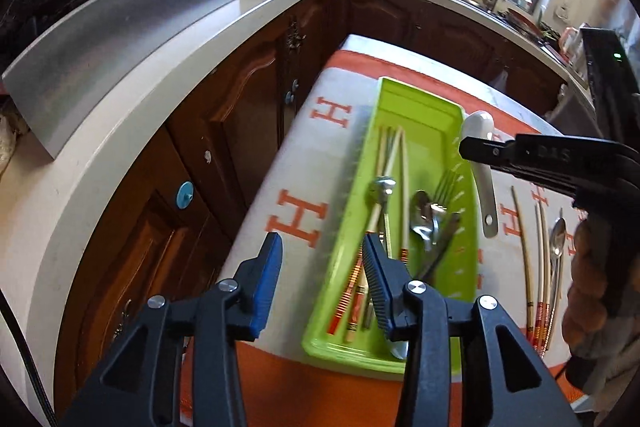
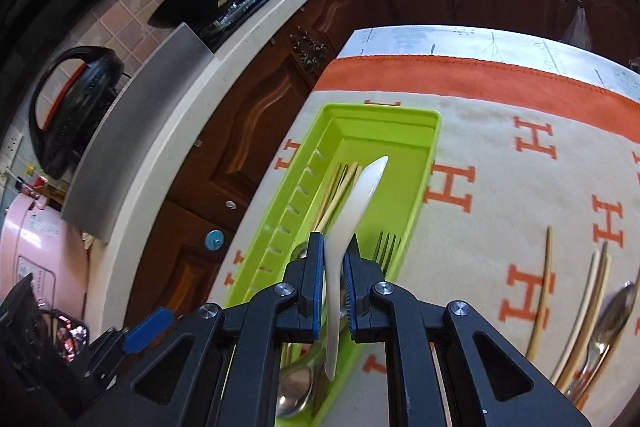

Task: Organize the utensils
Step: 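Carry the large spoon into the tray and open the left tool while the right tool carries the white spoon, then lower the white ceramic spoon into the green tray and open the right tool, then reach the left tool to a plain bamboo chopstick while the right tool approaches the chopsticks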

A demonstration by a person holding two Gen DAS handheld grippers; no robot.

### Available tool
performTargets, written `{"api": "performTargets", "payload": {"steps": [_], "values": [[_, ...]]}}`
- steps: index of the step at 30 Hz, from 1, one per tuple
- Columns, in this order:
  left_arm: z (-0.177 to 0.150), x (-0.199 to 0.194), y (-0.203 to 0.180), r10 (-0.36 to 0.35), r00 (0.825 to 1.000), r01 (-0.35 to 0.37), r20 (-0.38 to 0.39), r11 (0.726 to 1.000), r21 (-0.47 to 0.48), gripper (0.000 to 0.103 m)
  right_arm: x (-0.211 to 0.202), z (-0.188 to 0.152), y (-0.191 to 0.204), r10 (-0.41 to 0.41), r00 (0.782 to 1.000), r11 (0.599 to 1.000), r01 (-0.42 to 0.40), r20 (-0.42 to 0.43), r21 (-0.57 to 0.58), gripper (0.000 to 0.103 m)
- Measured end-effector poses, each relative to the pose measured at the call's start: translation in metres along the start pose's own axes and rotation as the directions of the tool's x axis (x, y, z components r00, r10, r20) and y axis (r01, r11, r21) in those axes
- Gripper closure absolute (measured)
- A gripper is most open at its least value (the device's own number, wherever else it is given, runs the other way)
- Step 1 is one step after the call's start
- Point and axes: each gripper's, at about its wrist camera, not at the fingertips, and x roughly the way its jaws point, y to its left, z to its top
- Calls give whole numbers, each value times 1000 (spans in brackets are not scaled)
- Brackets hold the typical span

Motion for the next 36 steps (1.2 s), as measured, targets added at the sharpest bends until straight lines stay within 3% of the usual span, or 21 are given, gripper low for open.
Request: {"api": "performTargets", "payload": {"steps": [10, 18, 28, 36], "values": [[1, 24, 13, 11, 1000, -11, -30, 1000, -16, 63, 54, 32, -19, -122, 992, 993, 122, -25, -2, 93], [1, 29, 5, 7, 999, -7, -38, 1000, 0, 63, 49, 29, -30, -111, 994, 994, 111, -4, 21, 87], [-2, 15, -15, -9, 1000, 10, -22, 999, 43, 63, -4, -5, -49, -74, 997, 994, 71, 32, 86, 87], [-11, 1, -38, -18, 1000, 20, -24, 996, 91, 61, -43, -70, -80, -92, 996, 988, 90, 13, 124, 87]]}}
